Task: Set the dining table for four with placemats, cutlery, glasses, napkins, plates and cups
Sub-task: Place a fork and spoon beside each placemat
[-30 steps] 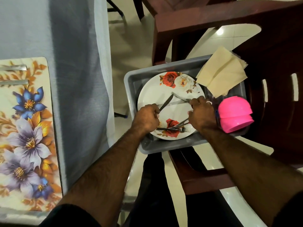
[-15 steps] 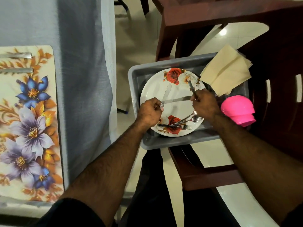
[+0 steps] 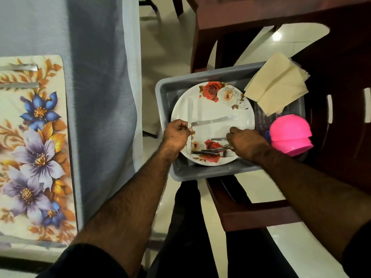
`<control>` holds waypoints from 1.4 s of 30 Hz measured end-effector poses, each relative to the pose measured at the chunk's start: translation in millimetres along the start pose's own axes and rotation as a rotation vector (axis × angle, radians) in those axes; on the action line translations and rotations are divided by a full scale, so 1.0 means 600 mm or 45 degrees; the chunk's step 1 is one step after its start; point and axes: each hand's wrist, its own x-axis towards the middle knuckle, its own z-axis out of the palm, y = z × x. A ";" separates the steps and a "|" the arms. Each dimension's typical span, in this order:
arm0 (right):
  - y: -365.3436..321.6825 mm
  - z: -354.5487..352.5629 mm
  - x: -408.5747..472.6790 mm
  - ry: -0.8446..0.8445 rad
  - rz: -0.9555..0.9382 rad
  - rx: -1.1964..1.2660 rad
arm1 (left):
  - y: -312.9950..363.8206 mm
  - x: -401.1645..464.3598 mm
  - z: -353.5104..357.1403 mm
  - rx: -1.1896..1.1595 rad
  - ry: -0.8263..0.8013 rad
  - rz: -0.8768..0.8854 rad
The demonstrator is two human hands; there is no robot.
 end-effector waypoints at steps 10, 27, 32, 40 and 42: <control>0.006 -0.043 -0.004 0.250 0.449 0.908 | 0.019 -0.036 -0.005 -0.112 0.058 0.000; -0.251 -0.313 -0.285 -0.042 0.044 2.289 | 0.053 -0.432 -0.198 -0.935 0.073 0.060; -0.374 -0.354 -0.321 0.023 -0.168 1.904 | 0.003 -0.508 -0.318 -1.140 -0.012 0.089; -0.688 -0.362 -0.292 -0.118 -0.379 1.496 | -0.224 -0.598 -0.566 -1.108 0.158 0.298; -0.794 -0.347 -0.275 -0.128 -0.307 1.615 | -0.313 -0.620 -0.642 -1.164 0.195 0.319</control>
